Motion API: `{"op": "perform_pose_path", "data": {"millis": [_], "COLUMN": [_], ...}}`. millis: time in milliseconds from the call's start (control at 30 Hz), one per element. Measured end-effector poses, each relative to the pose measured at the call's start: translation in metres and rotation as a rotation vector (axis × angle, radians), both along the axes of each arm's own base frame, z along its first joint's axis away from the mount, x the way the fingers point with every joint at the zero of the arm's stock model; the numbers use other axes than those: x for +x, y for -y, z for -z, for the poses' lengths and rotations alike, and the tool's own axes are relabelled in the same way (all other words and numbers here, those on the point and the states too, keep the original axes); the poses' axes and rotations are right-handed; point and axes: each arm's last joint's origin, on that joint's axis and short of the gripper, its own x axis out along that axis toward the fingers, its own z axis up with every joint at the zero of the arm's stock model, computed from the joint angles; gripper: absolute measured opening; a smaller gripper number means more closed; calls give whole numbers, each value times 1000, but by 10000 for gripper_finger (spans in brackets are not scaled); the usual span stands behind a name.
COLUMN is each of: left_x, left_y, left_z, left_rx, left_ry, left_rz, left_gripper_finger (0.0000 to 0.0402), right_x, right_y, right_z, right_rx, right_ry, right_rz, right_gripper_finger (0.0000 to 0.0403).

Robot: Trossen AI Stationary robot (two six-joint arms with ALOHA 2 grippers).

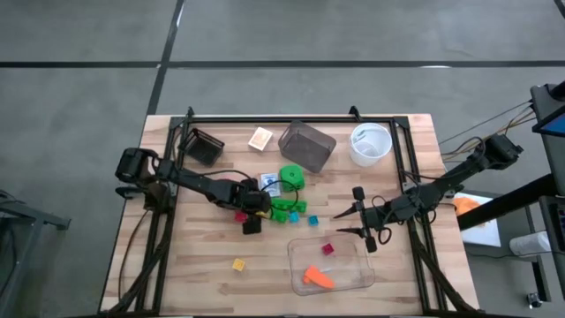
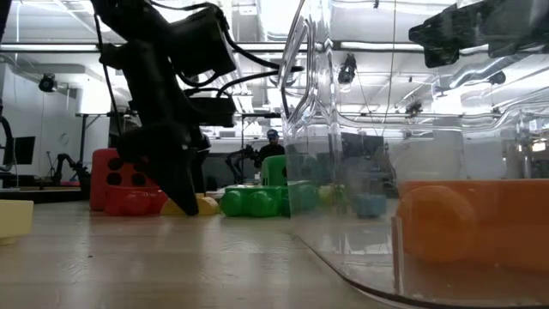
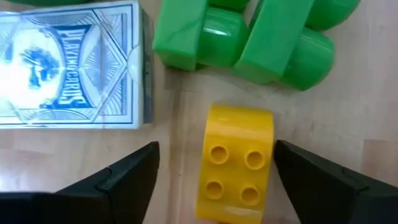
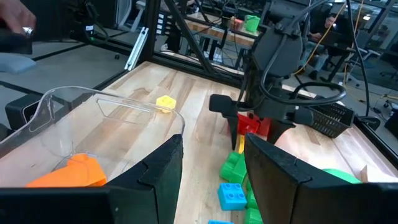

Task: Pick & Place Toys
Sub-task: Put the top yellow game piece into the bottom transparent bin

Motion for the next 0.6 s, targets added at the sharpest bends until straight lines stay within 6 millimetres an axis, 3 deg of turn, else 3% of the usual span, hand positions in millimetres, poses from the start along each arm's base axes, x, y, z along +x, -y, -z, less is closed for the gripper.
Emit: {"op": "perform_pose_path", "data": {"millis": [300, 600], "left_x": [-1, -3], "left_y": [2, 5], "left_z": [0, -6], "left_rx": [-27, -37], "left_ry": [-6, 7], "left_rz": [8, 23], "left_gripper_finger": [136, 134], "right_x": [0, 0], "right_y": [0, 0], "right_z": [0, 1], "right_rx": [0, -2], "right_ry": [0, -4], "right_rz": [0, 0], "right_gripper_finger": [167, 167]}}
